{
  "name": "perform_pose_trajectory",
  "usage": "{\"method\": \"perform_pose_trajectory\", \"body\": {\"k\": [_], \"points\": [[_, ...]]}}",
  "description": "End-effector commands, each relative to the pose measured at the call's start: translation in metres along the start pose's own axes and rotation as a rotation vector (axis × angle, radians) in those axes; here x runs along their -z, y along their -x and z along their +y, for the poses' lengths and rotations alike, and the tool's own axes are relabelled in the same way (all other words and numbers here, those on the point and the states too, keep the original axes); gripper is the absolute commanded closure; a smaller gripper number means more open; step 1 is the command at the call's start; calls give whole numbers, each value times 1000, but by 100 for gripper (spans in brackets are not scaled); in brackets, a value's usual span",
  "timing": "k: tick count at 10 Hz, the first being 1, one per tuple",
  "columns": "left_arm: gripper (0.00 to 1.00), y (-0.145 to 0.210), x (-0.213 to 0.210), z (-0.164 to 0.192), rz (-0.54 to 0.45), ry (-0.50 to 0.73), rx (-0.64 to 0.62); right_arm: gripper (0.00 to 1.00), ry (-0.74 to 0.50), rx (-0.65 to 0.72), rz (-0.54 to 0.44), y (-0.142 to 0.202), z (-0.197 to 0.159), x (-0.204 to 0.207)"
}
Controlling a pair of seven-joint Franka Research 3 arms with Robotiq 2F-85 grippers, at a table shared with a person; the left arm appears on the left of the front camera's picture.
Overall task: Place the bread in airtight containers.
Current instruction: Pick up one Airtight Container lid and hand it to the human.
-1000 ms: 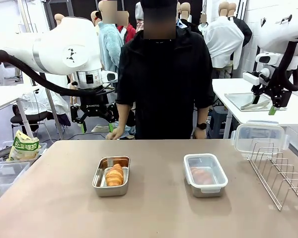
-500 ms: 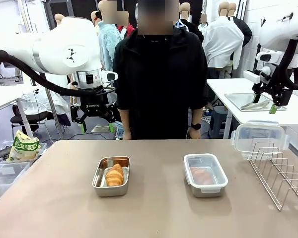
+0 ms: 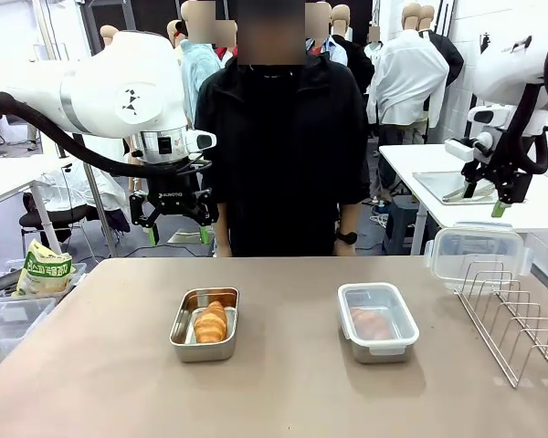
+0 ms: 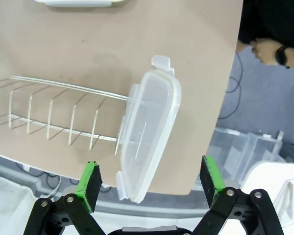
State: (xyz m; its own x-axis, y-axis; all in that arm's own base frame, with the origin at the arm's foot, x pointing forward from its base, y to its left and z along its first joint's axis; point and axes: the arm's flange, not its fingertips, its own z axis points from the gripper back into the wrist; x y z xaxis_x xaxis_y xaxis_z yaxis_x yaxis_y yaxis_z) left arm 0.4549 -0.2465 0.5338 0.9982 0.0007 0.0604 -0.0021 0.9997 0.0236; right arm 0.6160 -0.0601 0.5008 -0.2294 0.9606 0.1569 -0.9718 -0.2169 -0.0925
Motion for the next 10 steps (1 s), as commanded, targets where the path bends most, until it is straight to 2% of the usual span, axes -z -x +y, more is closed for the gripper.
{"method": "perform_pose_trajectory", "body": {"k": [1, 3, 5, 10], "points": [[0, 0, -2, 2, -12, -15, 3, 0, -5, 86, -15, 7, -29, 20], [0, 0, -2, 2, -12, -15, 3, 0, -44, 133, -2, 13, -38, 38], [0, 0, -2, 2, -12, -15, 3, 0, -136, 144, -21, 12, -38, 49], [0, 0, -2, 2, -12, -15, 3, 0, -197, 151, -10, 11, -23, 74]]}}
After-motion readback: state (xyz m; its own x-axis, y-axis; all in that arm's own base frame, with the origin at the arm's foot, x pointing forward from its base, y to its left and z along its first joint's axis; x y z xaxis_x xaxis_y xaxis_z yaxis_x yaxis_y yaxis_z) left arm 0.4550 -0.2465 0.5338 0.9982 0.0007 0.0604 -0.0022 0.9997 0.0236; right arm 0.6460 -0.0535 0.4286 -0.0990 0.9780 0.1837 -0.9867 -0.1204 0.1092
